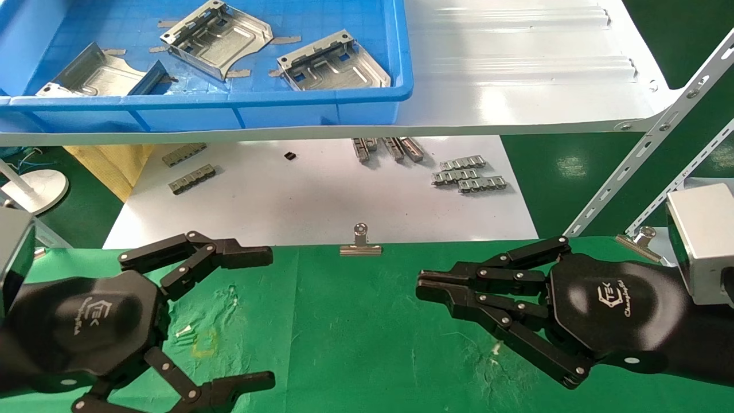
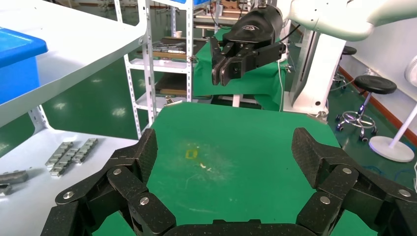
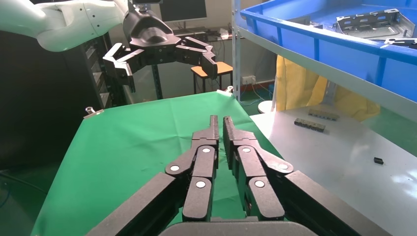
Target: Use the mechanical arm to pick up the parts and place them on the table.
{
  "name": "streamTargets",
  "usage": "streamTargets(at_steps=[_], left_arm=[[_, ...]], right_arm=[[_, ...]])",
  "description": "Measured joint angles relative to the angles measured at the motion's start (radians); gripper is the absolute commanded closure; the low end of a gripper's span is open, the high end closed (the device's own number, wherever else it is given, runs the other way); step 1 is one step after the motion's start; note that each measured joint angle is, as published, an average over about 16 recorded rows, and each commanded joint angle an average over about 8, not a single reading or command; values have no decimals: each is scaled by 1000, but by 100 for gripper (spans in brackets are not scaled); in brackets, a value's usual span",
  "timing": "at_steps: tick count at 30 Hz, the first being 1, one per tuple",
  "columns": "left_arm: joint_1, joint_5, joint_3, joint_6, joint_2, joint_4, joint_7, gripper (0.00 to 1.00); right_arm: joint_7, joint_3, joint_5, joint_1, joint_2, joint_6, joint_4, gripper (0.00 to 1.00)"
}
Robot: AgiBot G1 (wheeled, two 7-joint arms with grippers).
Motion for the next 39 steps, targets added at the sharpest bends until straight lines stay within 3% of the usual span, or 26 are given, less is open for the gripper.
streamTargets(at_steps=[7,14,23,30,31,32,39], left_arm=[[-56,21,4,-25,20,10,-13,0],[-256,138,42,-81,83,126,-39,0],[-629,421,141,-244,242,527,10,0],[-829,587,201,-414,377,859,86,0],[-848,604,208,-438,393,896,94,2],[-866,619,214,-459,408,931,100,9],[-952,678,244,-530,479,1104,117,95]], right_arm=[[0,0,0,0,0,0,0,100],[0,0,0,0,0,0,0,100],[0,0,0,0,0,0,0,100],[0,0,0,0,0,0,0,100],[0,0,0,0,0,0,0,97],[0,0,0,0,0,0,0,85],[0,0,0,0,0,0,0,0]])
